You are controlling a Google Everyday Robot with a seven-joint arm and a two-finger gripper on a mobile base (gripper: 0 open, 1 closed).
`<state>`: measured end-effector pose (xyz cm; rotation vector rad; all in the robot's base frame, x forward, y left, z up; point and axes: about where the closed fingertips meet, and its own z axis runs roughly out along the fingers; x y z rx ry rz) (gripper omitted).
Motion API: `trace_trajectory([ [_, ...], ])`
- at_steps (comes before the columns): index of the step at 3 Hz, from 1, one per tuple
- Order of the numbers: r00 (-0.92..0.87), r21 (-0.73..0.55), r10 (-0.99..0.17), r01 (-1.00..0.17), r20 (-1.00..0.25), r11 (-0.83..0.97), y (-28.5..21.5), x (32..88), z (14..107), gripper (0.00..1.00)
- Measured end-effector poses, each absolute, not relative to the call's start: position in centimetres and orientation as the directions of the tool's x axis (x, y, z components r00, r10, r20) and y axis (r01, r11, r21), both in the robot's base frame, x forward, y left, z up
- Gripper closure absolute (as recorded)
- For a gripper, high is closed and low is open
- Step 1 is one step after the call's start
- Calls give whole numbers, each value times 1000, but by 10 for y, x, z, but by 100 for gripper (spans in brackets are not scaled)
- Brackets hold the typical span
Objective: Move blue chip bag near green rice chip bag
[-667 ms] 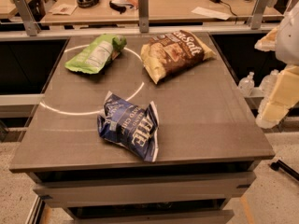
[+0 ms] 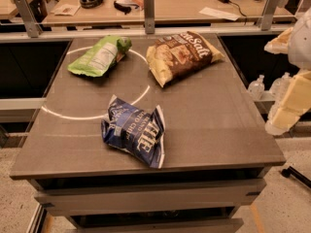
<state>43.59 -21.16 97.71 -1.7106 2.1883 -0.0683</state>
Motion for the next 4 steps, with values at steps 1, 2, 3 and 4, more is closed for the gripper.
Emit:
trace_trajectory([
  [1,-172,-252,-934,-933,-314,257,-202,433,972,0],
  [2,-148,-239,-913,-938,-380,252,-190,431,960,0],
  [3,-184,-251,-891,-918,-415,307,-168,429,932,0],
  [4,-187,-250,-890,-918,-415,309,-168,429,931,0],
])
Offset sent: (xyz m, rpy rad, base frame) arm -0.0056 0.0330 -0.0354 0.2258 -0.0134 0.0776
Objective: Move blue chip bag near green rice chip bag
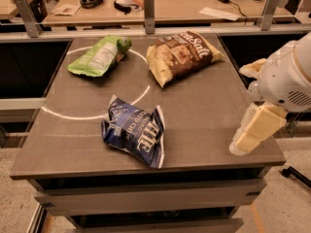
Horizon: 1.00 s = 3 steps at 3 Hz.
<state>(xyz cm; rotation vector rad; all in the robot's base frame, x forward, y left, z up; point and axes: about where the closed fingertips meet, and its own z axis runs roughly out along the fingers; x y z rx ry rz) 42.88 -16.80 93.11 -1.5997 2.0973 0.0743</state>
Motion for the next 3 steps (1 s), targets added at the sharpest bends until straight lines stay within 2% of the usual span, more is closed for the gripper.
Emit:
trace_trajectory([
  [3,-166,-125,-812,-951,-559,281,-100,415,906,0],
])
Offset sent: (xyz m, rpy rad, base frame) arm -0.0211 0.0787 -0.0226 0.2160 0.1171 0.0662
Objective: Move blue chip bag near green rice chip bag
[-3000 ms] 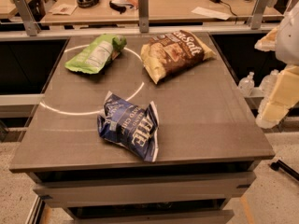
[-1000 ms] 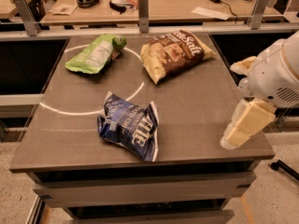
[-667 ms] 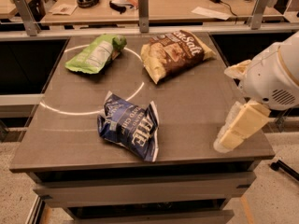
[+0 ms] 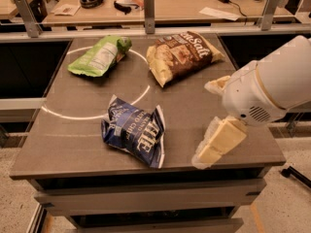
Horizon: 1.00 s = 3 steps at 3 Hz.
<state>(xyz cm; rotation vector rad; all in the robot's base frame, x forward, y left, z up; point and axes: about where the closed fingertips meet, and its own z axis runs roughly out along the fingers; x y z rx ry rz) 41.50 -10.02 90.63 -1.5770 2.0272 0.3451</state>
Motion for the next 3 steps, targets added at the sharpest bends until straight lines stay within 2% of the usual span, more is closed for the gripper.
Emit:
trace_trajectory([
  [3,-118,-58,-774,-979,-622,195,-18,422,877,0],
])
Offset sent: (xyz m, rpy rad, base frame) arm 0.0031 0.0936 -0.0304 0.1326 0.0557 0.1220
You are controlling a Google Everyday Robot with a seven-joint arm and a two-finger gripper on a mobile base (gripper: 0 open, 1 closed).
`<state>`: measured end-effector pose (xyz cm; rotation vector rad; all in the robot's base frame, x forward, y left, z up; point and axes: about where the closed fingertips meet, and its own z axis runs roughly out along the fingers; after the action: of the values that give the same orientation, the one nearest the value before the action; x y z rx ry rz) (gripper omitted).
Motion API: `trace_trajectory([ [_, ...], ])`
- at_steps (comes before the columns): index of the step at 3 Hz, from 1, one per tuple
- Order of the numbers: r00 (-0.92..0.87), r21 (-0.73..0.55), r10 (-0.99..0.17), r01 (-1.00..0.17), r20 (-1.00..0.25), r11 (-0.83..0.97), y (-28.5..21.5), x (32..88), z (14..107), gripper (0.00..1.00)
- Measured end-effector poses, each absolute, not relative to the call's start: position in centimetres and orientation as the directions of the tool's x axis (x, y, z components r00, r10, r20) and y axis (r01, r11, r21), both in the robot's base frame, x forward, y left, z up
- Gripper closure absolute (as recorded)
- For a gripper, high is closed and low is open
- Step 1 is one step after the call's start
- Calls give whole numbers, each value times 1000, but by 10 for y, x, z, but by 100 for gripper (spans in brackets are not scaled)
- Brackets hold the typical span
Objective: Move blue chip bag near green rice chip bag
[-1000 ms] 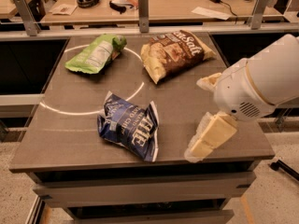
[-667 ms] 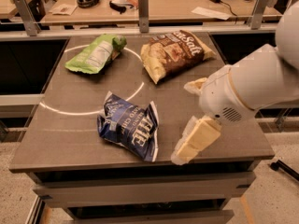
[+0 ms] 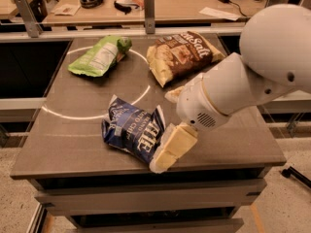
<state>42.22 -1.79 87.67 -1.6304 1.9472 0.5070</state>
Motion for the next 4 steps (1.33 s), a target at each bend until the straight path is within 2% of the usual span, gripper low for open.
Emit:
trace_trajectory([
  [2,-107,-15,-766,-988,-634,151,25,428,856,0],
  [3,-83,-17,-763,-992,-641,122,36,432,848,17],
  [4,-47,-30,-759,-996,-650,87,40,431,846,40],
])
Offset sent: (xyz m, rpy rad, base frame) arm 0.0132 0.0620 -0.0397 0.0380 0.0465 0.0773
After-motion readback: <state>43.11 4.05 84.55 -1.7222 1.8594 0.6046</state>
